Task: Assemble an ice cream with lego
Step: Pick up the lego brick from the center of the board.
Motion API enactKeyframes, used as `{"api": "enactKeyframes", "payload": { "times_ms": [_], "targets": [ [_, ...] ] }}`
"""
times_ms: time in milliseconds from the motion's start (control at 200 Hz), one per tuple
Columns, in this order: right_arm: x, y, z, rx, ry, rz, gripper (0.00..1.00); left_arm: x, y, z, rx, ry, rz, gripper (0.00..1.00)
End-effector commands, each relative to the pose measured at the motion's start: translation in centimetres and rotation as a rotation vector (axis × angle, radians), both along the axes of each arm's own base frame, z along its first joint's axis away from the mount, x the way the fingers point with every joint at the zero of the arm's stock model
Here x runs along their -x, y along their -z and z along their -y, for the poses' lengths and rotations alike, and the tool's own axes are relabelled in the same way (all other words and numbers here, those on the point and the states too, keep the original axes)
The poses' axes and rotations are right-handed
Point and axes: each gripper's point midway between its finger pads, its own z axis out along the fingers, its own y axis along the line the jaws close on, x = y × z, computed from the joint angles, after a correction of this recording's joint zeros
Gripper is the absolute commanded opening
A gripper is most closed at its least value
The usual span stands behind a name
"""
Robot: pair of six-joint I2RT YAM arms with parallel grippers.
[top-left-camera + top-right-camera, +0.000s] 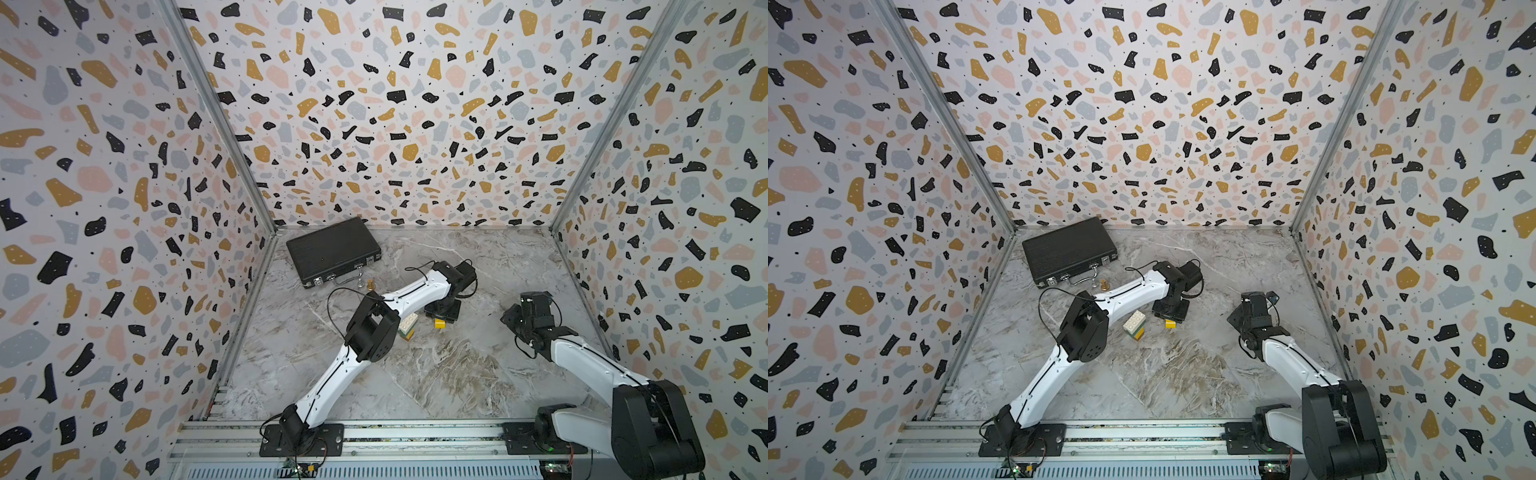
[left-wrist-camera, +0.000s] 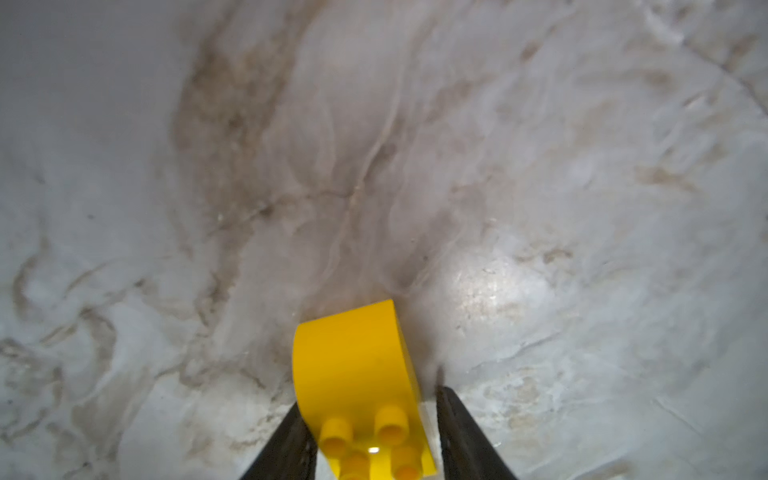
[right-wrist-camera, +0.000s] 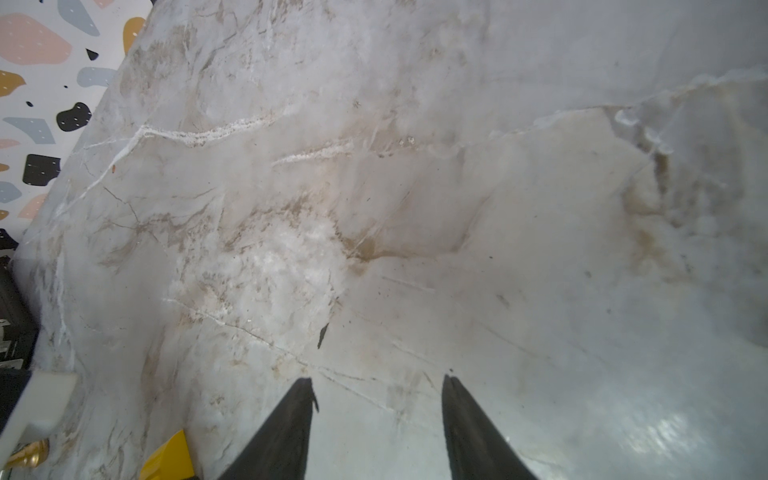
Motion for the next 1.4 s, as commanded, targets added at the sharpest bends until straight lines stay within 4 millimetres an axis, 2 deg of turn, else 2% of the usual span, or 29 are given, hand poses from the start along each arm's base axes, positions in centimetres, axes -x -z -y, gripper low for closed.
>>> {"api": "enactKeyframes", "payload": {
  "times_ms": [0,30,105,210,300,491,736,846,1026,1101,1186,1296,1397],
  "targets": [
    [-0.5,-0.4,-0.1,-0.007,-0.005,0.022,0.52,0.0,-0.5,-0.1,0.014,0.006,-0.005,0.47],
    [-0.6,-0.4,-0.2,-0.007,-0.006,0.022,0.52,-0.1,-0.7,0.0,0.018,0.01,-0.001,0.5],
    [-0.6,-0.3,-0.2,-0.009,-0.011,0.019,0.52,-0.3,-1.2,-0.1,0.014,0.024,0.017,0.67],
    [-0.7,-0.2,-0.3,-0.012,-0.015,0.016,0.52,-0.6,-1.7,-0.2,0.02,0.026,0.037,0.68],
    [-0.7,-0.1,-0.4,-0.012,-0.018,0.013,0.52,-0.6,-1.7,-0.3,0.011,0.027,0.034,0.63],
    [-0.7,-0.1,-0.5,-0.014,-0.022,0.013,0.52,-0.8,-1.6,-0.3,0.004,0.027,0.038,0.42],
    [-0.8,-0.1,-0.6,-0.018,-0.028,0.012,0.51,-0.9,-1.7,-0.5,-0.014,0.036,0.041,0.37],
    [-0.9,-0.1,-0.7,-0.02,-0.033,0.013,0.49,-0.9,-1.9,-0.6,-0.016,0.045,0.045,0.31],
    [-0.9,-0.2,-0.8,-0.022,-0.036,0.017,0.48,-0.6,-2.5,-0.2,0.008,0.074,0.036,0.09],
    [-0.9,-0.2,-0.8,-0.022,-0.04,0.017,0.47,0.0,-3.8,0.4,0.052,0.115,0.035,0.03],
    [-1.1,-0.3,-1.2,-0.034,-0.057,0.023,0.46,0.6,-6.7,0.5,0.087,0.183,0.061,0.01],
    [-1.6,-0.2,-2.2,-0.072,-0.101,0.029,0.45,2.1,-10.4,-0.9,0.102,0.282,0.075,0.0],
    [-2.2,0.0,-3.7,-0.127,-0.156,0.034,0.42,4.0,-13.0,-2.6,0.108,0.361,0.074,0.0]
  ]
}}
